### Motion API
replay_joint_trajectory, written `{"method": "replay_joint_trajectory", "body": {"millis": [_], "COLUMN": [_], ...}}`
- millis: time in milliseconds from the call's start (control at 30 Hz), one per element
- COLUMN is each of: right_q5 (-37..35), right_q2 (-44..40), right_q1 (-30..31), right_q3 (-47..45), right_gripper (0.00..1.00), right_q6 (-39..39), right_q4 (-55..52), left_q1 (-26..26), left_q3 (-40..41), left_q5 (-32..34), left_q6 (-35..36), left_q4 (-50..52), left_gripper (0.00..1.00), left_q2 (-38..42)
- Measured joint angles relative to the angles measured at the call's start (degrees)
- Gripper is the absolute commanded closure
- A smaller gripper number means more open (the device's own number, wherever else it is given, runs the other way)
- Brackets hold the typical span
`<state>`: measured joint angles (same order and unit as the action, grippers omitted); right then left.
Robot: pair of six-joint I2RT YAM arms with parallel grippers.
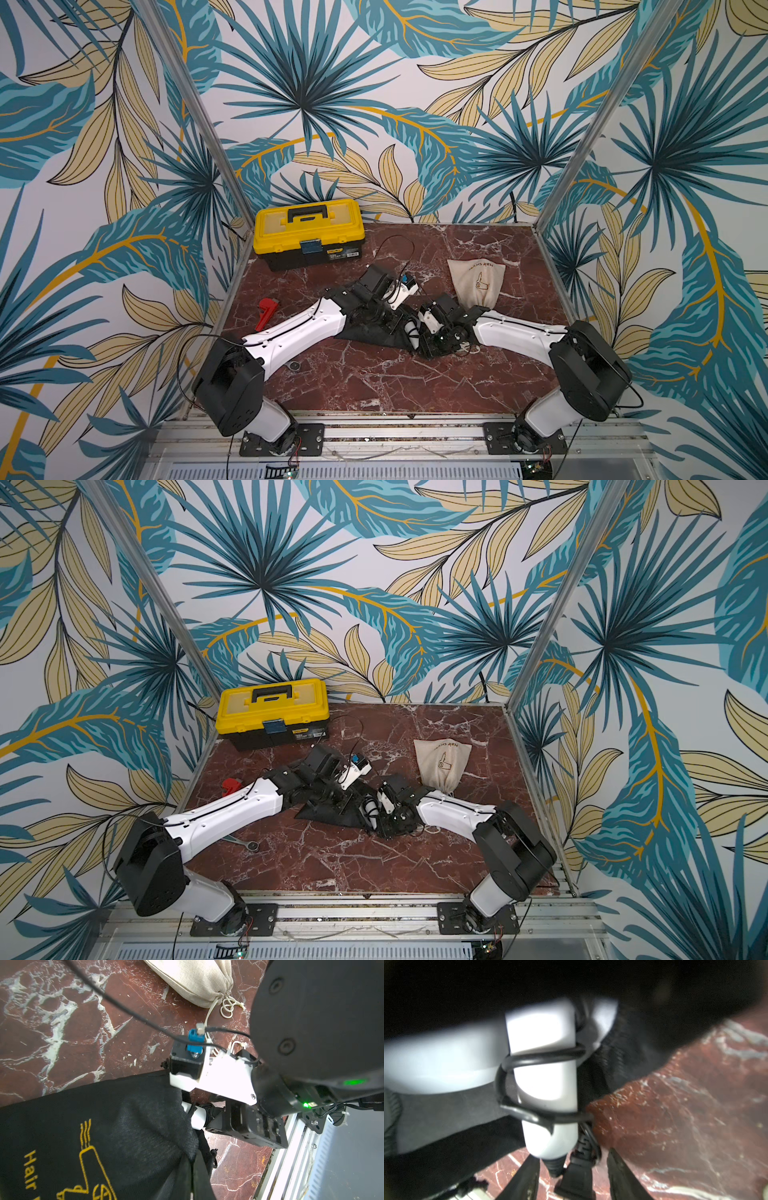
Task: Pack away hair dryers
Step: Place the hair dryer in the drawstring bag.
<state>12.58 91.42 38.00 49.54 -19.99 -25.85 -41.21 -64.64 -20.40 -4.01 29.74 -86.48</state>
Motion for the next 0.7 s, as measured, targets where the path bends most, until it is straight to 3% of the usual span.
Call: {"method": "replay_joint_trajectory", "body": {"millis": [300, 700], "right_q5": [0.59, 2.32], "right_q2": [0.59, -8.07], "right_q1": [0.52, 0.5], "right_q3": [0.68, 4.68], "right_gripper": [0.72, 0.72], "right_q6": [0.13, 0.52], "right_q4": [0.42, -4.52], "left_q1": [0.07, 0.0], "left_q3": [0.0, 0.02], "left_q5": [0.68, 0.39], "left_q6": [-0.09, 0.22], "left_q4": [0.0, 0.0], "left_gripper": [0.96, 0.96], "left_q2": [0.0, -0.22]}}
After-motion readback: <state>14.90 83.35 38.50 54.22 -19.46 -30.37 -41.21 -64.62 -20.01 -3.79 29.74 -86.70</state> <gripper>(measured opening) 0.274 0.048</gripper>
